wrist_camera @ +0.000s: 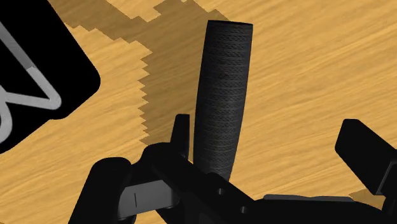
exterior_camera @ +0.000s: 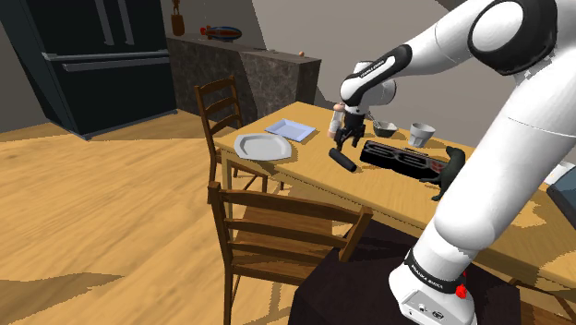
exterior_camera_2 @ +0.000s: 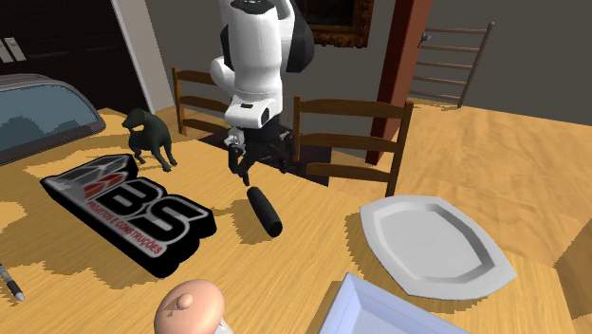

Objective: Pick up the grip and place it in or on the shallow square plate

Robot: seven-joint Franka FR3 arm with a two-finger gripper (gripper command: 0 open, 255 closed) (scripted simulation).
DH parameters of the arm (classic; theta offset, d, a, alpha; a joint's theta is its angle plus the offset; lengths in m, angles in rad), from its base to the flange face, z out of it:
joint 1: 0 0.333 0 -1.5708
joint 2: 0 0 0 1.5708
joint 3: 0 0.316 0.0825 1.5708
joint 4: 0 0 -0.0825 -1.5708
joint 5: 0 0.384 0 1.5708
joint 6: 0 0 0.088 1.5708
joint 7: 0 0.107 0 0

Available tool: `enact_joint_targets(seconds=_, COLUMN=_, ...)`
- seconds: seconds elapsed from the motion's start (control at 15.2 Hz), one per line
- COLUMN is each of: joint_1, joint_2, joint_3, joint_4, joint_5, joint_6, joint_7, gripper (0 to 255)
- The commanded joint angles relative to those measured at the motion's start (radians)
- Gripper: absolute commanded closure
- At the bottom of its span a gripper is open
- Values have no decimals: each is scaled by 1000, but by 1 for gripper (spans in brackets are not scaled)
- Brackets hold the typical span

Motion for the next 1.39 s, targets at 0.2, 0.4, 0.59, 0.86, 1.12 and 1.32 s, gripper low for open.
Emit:
enact_joint_targets(seconds=0.2, joint_1=-22, joint_2=138, joint_3=-12, joint_4=74, joint_5=102, joint_6=68, joint_7=-86, gripper=0)
enact_joint_targets(seconds=0.4, joint_1=-26, joint_2=168, joint_3=-8, joint_4=63, joint_5=122, joint_6=105, joint_7=-100, gripper=0)
enact_joint_targets(seconds=0.59, joint_1=-31, joint_2=205, joint_3=-1, joint_4=52, joint_5=149, joint_6=149, joint_7=-119, gripper=0)
enact_joint_targets(seconds=0.86, joint_1=-31, joint_2=205, joint_3=0, joint_4=52, joint_5=149, joint_6=149, joint_7=-119, gripper=0)
enact_joint_targets(seconds=1.12, joint_1=-31, joint_2=205, joint_3=0, joint_4=52, joint_5=149, joint_6=149, joint_7=-119, gripper=0)
enact_joint_targets(seconds=1.32, joint_1=-31, joint_2=205, joint_3=0, joint_4=52, joint_5=149, joint_6=149, joint_7=-119, gripper=255)
